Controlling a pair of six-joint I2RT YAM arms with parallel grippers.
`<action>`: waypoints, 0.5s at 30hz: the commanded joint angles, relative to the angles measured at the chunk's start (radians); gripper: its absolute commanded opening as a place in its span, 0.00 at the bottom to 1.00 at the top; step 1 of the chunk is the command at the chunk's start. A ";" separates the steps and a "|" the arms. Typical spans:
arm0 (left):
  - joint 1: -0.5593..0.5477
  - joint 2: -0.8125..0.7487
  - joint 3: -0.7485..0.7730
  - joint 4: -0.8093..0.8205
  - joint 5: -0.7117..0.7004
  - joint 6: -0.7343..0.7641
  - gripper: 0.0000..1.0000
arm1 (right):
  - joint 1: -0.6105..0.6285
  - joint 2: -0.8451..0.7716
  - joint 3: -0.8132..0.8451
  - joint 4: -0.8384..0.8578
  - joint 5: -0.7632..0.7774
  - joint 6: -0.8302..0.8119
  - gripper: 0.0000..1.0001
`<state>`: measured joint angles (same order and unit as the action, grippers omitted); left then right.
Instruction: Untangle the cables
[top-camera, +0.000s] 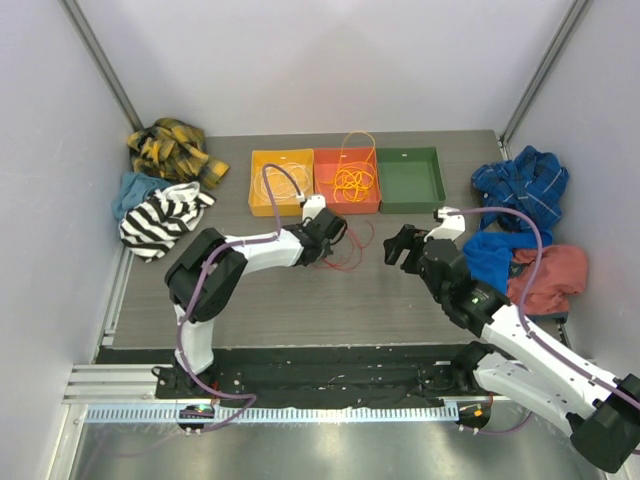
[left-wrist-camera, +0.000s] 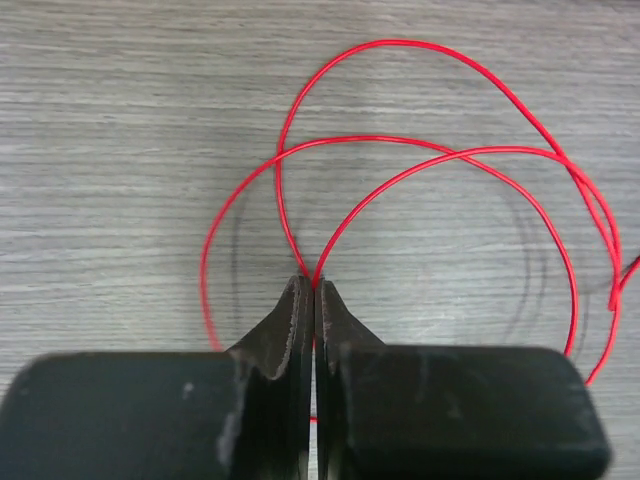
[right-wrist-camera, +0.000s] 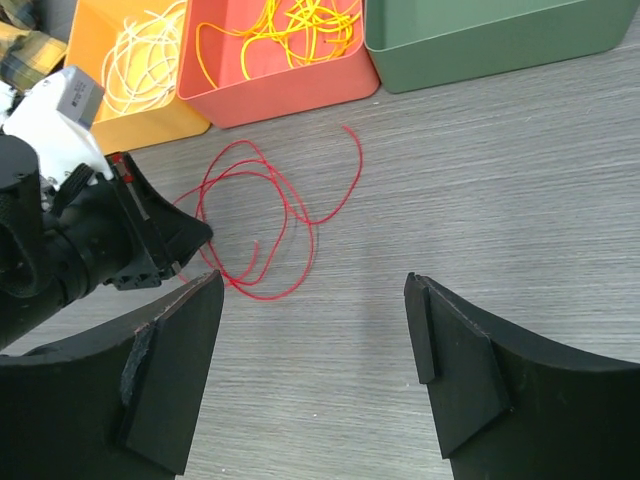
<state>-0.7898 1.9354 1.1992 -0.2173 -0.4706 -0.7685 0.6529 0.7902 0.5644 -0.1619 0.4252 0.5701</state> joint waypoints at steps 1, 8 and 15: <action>0.003 -0.048 -0.013 0.013 0.075 0.020 0.00 | 0.002 0.015 -0.015 0.030 0.064 0.005 0.83; 0.003 -0.253 -0.104 0.029 0.197 0.049 0.00 | 0.002 0.200 -0.047 0.237 -0.075 -0.013 0.89; -0.008 -0.320 -0.153 -0.017 0.236 0.054 0.00 | 0.028 0.452 -0.021 0.436 -0.135 -0.001 0.90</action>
<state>-0.7910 1.6489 1.0912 -0.2218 -0.2733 -0.7300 0.6556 1.1679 0.5182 0.0990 0.3168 0.5640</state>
